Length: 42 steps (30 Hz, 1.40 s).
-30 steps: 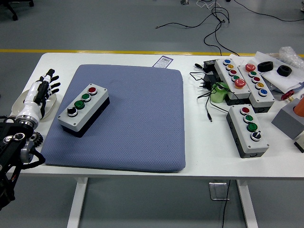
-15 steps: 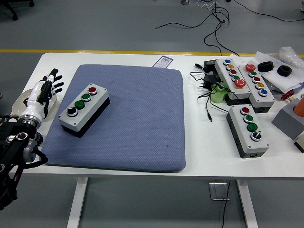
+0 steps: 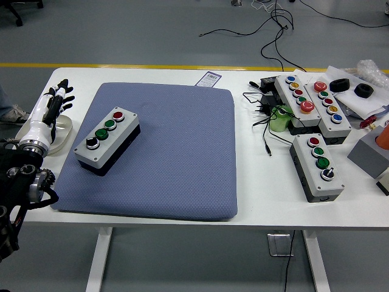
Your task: Pick up the button,place it on the desk,press the button,press the button
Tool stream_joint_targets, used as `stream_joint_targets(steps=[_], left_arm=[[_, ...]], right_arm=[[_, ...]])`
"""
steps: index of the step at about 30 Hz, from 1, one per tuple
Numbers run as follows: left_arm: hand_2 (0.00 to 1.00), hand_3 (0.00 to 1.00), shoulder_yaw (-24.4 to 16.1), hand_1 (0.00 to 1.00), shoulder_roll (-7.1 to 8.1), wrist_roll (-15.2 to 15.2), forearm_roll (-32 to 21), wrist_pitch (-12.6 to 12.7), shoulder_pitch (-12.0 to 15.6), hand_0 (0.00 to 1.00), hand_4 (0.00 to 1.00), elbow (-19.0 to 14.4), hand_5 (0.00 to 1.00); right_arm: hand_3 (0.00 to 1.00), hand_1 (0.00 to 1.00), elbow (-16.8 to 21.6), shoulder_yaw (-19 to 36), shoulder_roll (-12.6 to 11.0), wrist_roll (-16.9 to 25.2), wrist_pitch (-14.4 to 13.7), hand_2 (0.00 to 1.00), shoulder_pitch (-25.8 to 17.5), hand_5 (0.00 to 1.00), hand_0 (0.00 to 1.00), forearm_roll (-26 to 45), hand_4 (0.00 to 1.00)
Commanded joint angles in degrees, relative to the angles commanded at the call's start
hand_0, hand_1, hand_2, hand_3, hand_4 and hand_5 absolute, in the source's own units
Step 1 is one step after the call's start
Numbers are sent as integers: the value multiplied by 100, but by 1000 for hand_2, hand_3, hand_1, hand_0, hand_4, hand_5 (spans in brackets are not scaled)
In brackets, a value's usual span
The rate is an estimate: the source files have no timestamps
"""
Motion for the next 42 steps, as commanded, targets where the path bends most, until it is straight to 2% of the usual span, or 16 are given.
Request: stream_joint_targets(steps=[1,6,7,9,12,13,16,21,24,30,42], left_arm=[[900,959,25,863,1,95,236,130,-8,811,833,-59,843],[900,959,177,863,32,877,1432,733,-42,811,833,-403,843],[946,998,223,917,42,1094,1656,809,-52,871,908,-502,759],[946,998,287,917,51,1539,2140,830,-66,871,908,-637,759],[946,998,358,917,39,2172,2847,672,-84,871,908,-847,759],[998,998,382,974,37,2318,3071,582,-83,934,944,-912,732],[998,998,479,974,44,2748,3816,171,-55,934,944,-1139,732],[998,998,617,988,51,3021,5045,-457,-2,956,960,-1398,735],[998,998,642,988,54,3084,5646,-671,25,956,960,-1485,735],[998,998,701,994,74,3096,5572,-747,55,957,979,-1623,736],[998,998,684,995,110,3085,4984,-883,123,951,991,-1813,754]], right_arm=[[625,660,0,8,0,-3,-3,710,-4,145,548,-2,320],[625,660,0,83,0,-9,-3,710,-25,145,548,-82,320],[624,660,0,92,0,-8,-4,711,-30,143,546,-83,320],[624,660,0,93,0,-10,-4,711,-37,143,546,-89,320],[624,660,0,85,0,-20,-5,711,-32,143,546,-99,320],[623,659,0,84,0,-22,-6,710,-31,142,545,-100,319],[623,659,0,54,0,-23,-12,710,-27,142,545,-70,319],[623,659,0,84,0,-24,-19,708,-16,140,545,-89,318],[623,659,0,82,0,-17,-19,708,-14,140,545,-82,318],[624,659,0,138,0,-8,-16,711,-13,140,544,-141,317],[623,659,0,207,0,-36,-7,708,-7,139,543,-225,317]])
